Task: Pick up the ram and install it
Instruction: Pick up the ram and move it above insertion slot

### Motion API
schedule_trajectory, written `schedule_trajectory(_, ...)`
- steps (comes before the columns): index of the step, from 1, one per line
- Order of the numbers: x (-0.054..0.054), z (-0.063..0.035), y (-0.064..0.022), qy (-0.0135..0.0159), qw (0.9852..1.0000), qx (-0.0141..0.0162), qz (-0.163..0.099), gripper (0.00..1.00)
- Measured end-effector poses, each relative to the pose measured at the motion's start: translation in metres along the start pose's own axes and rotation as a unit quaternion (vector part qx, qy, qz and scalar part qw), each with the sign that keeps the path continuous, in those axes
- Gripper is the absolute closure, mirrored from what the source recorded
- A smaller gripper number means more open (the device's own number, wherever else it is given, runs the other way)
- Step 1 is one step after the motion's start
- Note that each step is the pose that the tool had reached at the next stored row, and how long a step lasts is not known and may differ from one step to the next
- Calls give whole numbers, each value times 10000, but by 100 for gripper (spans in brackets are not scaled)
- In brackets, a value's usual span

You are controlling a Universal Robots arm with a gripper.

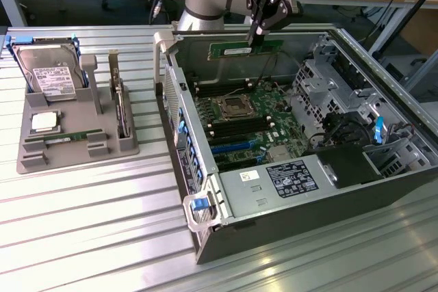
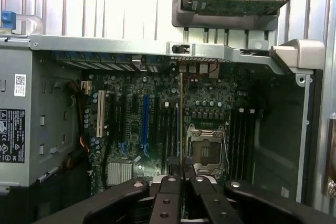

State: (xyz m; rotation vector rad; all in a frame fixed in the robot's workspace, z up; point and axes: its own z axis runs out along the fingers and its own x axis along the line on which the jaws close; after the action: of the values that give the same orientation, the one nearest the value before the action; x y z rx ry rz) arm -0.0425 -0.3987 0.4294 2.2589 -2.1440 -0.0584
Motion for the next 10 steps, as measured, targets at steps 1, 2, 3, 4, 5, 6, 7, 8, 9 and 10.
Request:
schedule_trajectory(1,1,-1,-19,0,10000,0,0,88)
schedule_trajectory(2,2,-1,-40,0,10000,0,0,88)
schedule_trajectory(3,3,-2,-61,0,10000,0,0,88)
schedule_trajectory(4,5,-2,-92,0,10000,0,0,88)
schedule_trajectory(5,6,-3,-121,0,10000,0,0,88)
schedule_trajectory(6,8,-4,-150,0,10000,0,0,88)
schedule_trajectory(7,9,-4,-180,0,10000,0,0,88)
schedule_trajectory(8,11,-5,-214,0,10000,0,0,88)
schedule_trajectory(9,13,-6,-243,0,10000,0,0,88)
schedule_trajectory(10,14,-7,-271,0,10000,0,0,88)
